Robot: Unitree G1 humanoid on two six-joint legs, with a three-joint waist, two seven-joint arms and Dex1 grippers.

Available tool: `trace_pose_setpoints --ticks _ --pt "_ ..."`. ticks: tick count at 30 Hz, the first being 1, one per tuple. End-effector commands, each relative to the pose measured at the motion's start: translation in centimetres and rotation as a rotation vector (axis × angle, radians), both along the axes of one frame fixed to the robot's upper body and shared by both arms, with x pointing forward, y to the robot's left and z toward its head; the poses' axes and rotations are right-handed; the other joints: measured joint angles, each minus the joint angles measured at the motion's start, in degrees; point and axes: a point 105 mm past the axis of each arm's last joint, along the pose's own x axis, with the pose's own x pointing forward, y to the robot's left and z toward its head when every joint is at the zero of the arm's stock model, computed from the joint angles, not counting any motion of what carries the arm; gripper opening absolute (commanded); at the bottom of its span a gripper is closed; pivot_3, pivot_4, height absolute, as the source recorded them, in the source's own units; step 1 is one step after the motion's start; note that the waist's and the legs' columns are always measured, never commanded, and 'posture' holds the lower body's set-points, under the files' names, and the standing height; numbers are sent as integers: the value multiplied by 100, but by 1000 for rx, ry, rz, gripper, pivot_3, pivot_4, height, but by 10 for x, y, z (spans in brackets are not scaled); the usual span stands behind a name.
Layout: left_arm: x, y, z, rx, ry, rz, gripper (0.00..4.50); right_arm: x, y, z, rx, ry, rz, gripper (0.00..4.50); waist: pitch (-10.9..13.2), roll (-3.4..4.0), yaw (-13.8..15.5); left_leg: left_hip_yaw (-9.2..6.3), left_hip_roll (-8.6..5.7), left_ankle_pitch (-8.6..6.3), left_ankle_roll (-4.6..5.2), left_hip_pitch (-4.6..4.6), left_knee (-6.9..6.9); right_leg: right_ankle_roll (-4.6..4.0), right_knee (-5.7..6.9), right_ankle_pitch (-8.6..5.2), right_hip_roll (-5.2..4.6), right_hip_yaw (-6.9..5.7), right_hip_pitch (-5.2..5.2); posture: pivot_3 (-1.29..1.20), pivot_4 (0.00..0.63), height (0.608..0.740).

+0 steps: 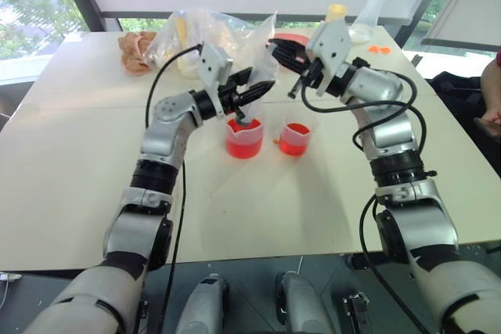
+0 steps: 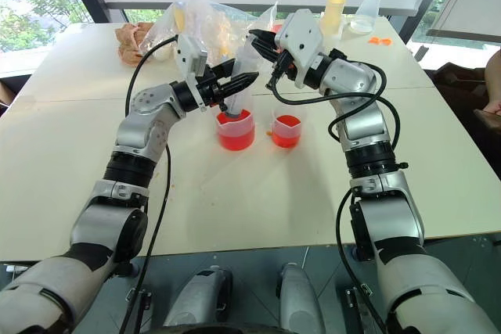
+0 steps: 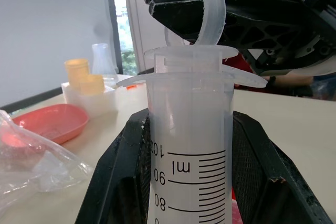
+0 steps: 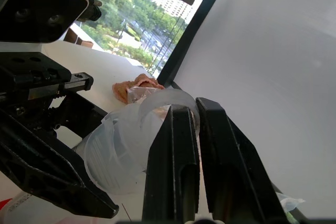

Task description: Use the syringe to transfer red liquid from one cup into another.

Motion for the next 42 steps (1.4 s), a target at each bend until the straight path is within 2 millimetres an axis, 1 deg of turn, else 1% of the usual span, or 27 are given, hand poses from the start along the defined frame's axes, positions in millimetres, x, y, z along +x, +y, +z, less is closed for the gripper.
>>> trace_pose_setpoints --ticks 1,4,6,8,12,19,23,24,26,27,30,31,32,34,36,39,42 --pt "1 -5 -22 34 31 12 1456 -20 4 34 37 -119 54 108 0 0 -2 0 0 0 0 0 0 0 0 0 0 0 0 0 150 740" --pt "2 -5 -24 18 27 24 1456 -22 2 39 42 -131 44 108 0 0 -4 0 0 0 0 0 0 0 1 0 0 0 0 0 150 740" --pt "3 -7 -28 16 44 23 1456 -24 -5 57 79 -171 23 108 0 0 -6 0 1 0 0 0 0 0 1 0 0 0 -1 0 150 740" --pt "2 -7 -30 13 49 23 1456 -26 -9 68 102 -199 6 108 0 0 -8 0 1 0 0 0 0 0 1 0 0 0 -1 0 150 740" --pt "1 -8 -31 10 52 21 1456 -26 -14 80 126 -234 -21 108 0 0 -5 0 1 0 0 0 0 0 1 0 0 0 -1 0 150 740" --pt "-2 -5 -33 0 64 24 1456 -25 -20 87 157 -256 -49 108 0 0 -5 0 1 0 0 0 0 0 1 0 0 0 -1 0 150 740" --pt "-1 -3 -25 -33 62 35 1456 -25 -18 81 153 -222 -26 108 0 0 -5 0 1 0 0 0 0 0 1 0 0 0 -1 0 150 740" --pt "0 -3 -22 -39 57 39 1456 -26 -16 77 151 -195 0 388 0 0 -5 0 1 0 0 0 0 0 1 0 0 0 -1 0 150 740" --pt "2 -1 -16 -51 46 49 1456 -27 -15 68 126 -173 21 1138 0 0 0 0 1 0 0 0 0 0 1 0 0 0 -1 0 150 740" --pt "3 1 -11 -59 38 58 1456 -28 -15 65 114 -170 18 1643 0 0 3 0 1 0 0 0 0 0 1 0 0 0 -1 0 150 740" --pt "6 13 9 -116 17 90 1456 -29 -23 60 109 -162 -20 3172 1 1 1 0 1 0 1 0 0 0 0 0 0 0 -1 0 150 740" --pt "5 16 17 -137 7 96 1456 -32 -27 56 105 -152 -19 3733 1 1 1 0 1 0 1 -1 0 0 1 0 0 0 -1 0 150 740" --pt "4 19 27 -162 -4 100 1456 -37 -31 53 115 -132 -9 4201 0 1 2 -4 1 -1 1 -1 0 0 1 0 1 -1 -1 0 150 740" --pt "3 25 45 -206 -29 108 1456 -47 -44 49 156 -82 2 4201 0 0 14 -6 1 -1 2 -1 0 0 0 0 1 -3 -1 0 150 740" --pt "1 26 56 -231 -44 105 1456 -53 -53 48 198 -49 -5 4201 1 -1 28 -11 1 -1 2 -5 2 0 -1 0 -1 -6 1 0 150 740" --pt "-2 25 71 -260 -63 91 1456 -56 -70 50 270 -17 -51 4201 0 0 21 -9 0 -1 2 -4 4 1 1 0 -2 -4 1 0 150 740" --pt "-8 18 98 -309 -106 46 1456 -56 -91 50 292 -22 -156 4201 0 0 22 -9 1 -1 2 -3 3 1 1 0 -1 -5 1 0 150 740"
